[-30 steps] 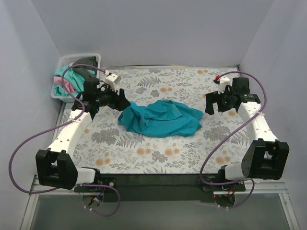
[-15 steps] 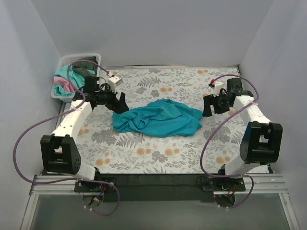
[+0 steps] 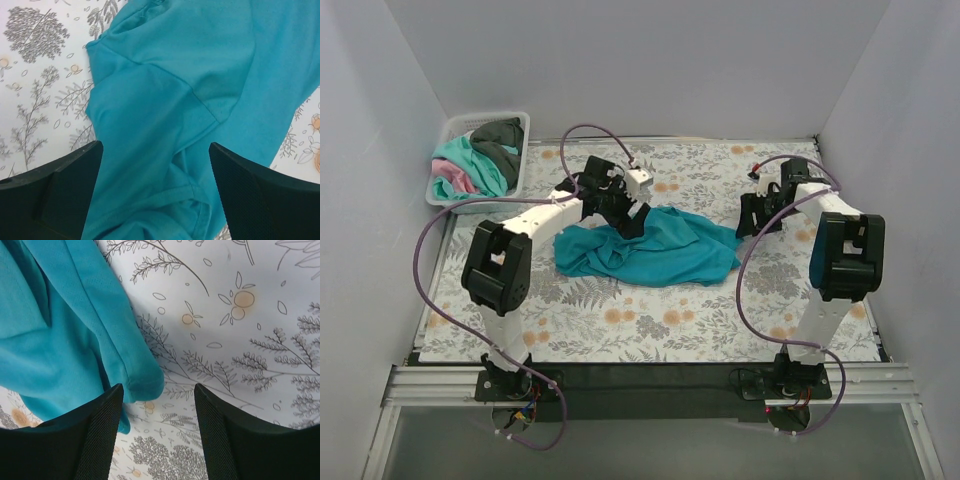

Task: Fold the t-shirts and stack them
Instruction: Move the tshirt to the center of the board, then flatten the tshirt out

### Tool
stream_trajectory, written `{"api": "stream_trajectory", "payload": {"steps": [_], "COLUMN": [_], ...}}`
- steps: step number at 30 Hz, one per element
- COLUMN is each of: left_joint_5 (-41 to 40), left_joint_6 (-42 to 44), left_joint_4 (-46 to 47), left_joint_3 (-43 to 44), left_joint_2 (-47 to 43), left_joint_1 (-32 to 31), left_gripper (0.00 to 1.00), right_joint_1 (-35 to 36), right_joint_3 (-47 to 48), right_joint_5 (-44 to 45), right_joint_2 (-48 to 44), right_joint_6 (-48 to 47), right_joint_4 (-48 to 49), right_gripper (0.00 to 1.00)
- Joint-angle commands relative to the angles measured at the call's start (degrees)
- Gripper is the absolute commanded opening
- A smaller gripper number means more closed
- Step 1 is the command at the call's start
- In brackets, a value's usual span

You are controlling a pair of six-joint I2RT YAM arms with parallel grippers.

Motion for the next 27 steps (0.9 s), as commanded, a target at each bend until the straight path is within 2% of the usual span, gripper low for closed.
{"api": "stream_trajectory", "payload": {"steps": [1,4,5,6,8,9,10,11,12,14,19,22,27], "left_joint_5": [-2.68,-3.56,-3.65,-3.47,-3.29,-3.82,-3.82,-3.21,-2.51,0.46,4.17,3.12,2.33], "left_joint_6": [1.06,-0.08,-0.43,-0.87,-1.66,-2.88,-3.16,-3.77,-4.47,-7.02,-10.45,-10.8,-17.91], "left_joint_4": [1.86,3.08,3.44,3.79,3.62,3.53,2.92,1.95,1.68,1.07,-0.6,-0.34,0.8], "left_joint_3": [3.15,3.86,4.03,4.3,5.53,5.97,7.01,7.37,7.64,7.73,7.55,7.99,14.03], "left_joint_2": [1.3,3.84,4.37,5.16,5.7,5.7,5.26,4.73,3.95,1.4,-1.34,-0.2,6.9], "left_joint_1": [-1.73,-2.52,-2.69,-2.96,-2.96,-2.79,-2.52,-1.39,-0.42,1.86,12.32,15.93,20.5], "left_gripper": [0.81,0.81,0.8,0.72,0.52,0.28,0.14,0.04,0.0,0.0,0.0,0.0,0.0], "right_joint_1": [-0.02,-0.02,-0.02,-0.02,-0.02,-0.02,-0.2,-0.46,-0.81,-2.39,-6.34,-6.88,-7.06], "right_joint_3": [3.17,3.27,3.35,3.35,3.35,3.27,3.18,2.66,2.3,1.51,-0.69,-1.65,-1.04], "right_joint_5": [-4.13,-5.89,-7.03,-7.65,-8.97,-9.06,-8.98,-9.24,-9.06,-8.54,-7.05,-4.76,-2.91], "right_joint_2": [2.54,4.22,4.4,4.66,4.75,4.49,3.53,2.91,2.04,-0.69,-5.87,-7.11,-6.59], "right_joint_6": [1.56,1.83,1.83,1.83,1.92,1.83,1.74,1.57,1.3,0.86,-1.33,-3.53,-4.67], "right_joint_4": [0.68,0.77,0.68,0.68,0.51,0.42,0.33,0.33,0.42,0.42,0.15,-0.11,-0.37], "right_gripper": [0.55,0.5,0.44,0.39,0.17,0.05,0.01,0.01,0.01,0.01,0.01,0.01,0.01]}}
